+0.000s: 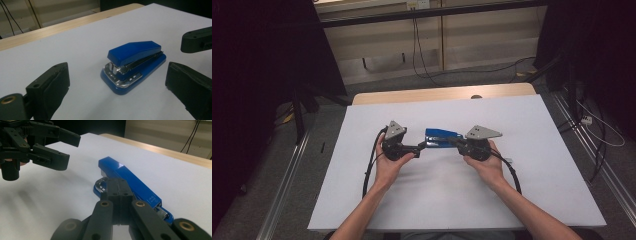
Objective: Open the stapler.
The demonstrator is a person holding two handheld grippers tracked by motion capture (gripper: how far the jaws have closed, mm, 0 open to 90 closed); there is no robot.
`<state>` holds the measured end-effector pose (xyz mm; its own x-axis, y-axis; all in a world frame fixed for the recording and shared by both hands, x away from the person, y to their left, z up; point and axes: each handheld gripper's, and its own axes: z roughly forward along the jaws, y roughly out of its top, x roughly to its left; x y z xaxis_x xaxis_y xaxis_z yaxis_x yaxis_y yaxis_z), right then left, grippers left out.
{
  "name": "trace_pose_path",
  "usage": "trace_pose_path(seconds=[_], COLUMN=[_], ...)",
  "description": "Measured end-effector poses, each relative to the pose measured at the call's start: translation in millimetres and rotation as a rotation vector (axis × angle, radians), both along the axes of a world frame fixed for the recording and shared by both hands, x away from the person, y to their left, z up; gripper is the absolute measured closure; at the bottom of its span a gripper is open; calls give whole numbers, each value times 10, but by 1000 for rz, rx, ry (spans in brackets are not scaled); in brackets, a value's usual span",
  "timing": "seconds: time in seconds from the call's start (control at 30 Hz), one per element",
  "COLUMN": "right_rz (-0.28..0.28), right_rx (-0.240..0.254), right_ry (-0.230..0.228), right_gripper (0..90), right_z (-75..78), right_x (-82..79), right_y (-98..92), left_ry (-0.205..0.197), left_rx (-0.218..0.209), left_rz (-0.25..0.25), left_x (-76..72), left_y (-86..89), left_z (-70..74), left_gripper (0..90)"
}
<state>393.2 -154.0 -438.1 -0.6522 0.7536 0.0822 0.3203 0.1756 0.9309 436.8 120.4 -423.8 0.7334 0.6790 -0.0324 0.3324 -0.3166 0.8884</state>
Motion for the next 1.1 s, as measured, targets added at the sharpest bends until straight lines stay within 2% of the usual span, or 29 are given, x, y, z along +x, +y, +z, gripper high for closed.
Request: trace_pose_path(seconds=[0.13,0.17,0.23,0.3,0.37,0.43,0.47,0.67,0.73,0.87,0.97,1.1], right_rz=[10,10,13,19,22,23,27,31,34,25,27,36], right_rx=[-1,-1,-3,-8,-12,-13,-16,-34,-40,-40,-46,-63], right_ry=[16,16,18,18,19,21,22,35,40,49,58,90], right_gripper=[900,900,900,900,900,900,900,900,900,900,900,900], right_z=[-18,-18,-22,-21,-18,-16,-16,-34,-36,-10,12,-24], right_x=[7,7,9,6,5,6,4,13,22,67,115,177], right_y=[3,3,9,17,20,19,20,43,57,66,87,159], left_ry=[0,0,10,22,31,41,38,40,46,52,65,74], left_rx=[1,1,-4,-12,1,12,11,11,13,22,12,19], left_rz=[11,11,0,-3,-28,-43,-46,-60,-63,-61,-63,-54], left_x=[-20,-20,-30,-30,-30,-36,-41,-65,-69,-71,-54,-14], left_y=[-2,-2,-12,-18,-37,-54,-62,-107,-116,-129,-133,-142], left_z=[21,21,32,26,-1,-14,-19,-17,-18,-17,-30,-54], left_gripper=[271,288,412,476,566,614,678,851,899,900,900,900])
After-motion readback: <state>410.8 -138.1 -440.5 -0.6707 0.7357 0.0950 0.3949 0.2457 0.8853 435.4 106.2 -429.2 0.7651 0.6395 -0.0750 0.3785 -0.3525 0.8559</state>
